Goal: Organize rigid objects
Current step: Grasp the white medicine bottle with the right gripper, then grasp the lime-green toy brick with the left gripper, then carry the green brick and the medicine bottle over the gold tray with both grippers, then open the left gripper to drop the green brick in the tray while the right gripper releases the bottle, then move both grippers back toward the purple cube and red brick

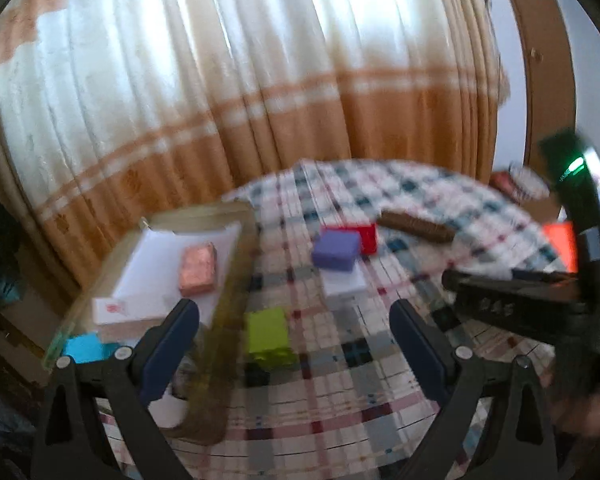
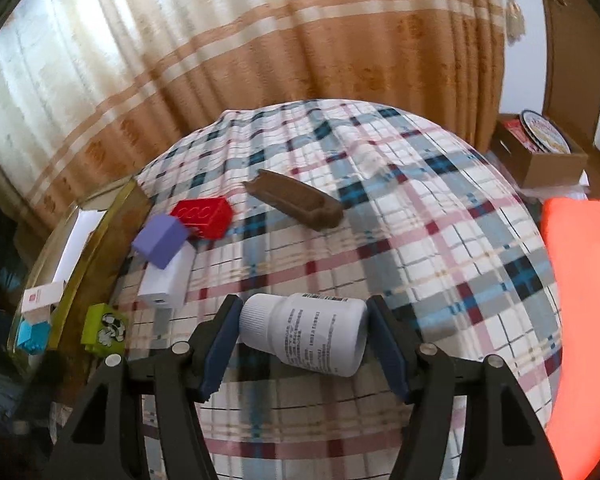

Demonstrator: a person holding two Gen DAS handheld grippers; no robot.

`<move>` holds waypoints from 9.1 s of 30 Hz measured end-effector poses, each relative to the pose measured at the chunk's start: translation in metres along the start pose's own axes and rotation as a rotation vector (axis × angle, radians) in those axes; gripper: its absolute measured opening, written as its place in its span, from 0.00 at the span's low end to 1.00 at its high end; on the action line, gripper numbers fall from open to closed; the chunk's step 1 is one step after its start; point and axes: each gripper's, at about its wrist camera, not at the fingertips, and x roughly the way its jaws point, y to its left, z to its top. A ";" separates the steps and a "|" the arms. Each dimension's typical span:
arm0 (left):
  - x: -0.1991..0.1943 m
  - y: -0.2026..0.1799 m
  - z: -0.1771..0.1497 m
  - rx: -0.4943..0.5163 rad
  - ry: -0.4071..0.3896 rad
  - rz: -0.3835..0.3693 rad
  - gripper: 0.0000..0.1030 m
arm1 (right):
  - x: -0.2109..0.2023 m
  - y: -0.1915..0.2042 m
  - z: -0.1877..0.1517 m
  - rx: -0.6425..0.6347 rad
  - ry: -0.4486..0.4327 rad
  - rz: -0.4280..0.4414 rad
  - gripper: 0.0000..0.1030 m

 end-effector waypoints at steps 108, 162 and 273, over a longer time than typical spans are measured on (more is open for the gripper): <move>0.028 0.095 0.012 -0.280 0.060 -0.110 0.30 | -0.047 0.088 -0.007 -0.097 -0.256 -0.040 0.64; 0.095 0.218 0.033 -0.377 0.210 0.128 0.30 | 0.025 0.239 0.040 -0.268 -0.170 0.127 0.64; 0.043 0.009 0.006 -0.172 0.075 -0.084 0.99 | -0.064 0.005 -0.001 0.025 -0.439 -0.227 0.80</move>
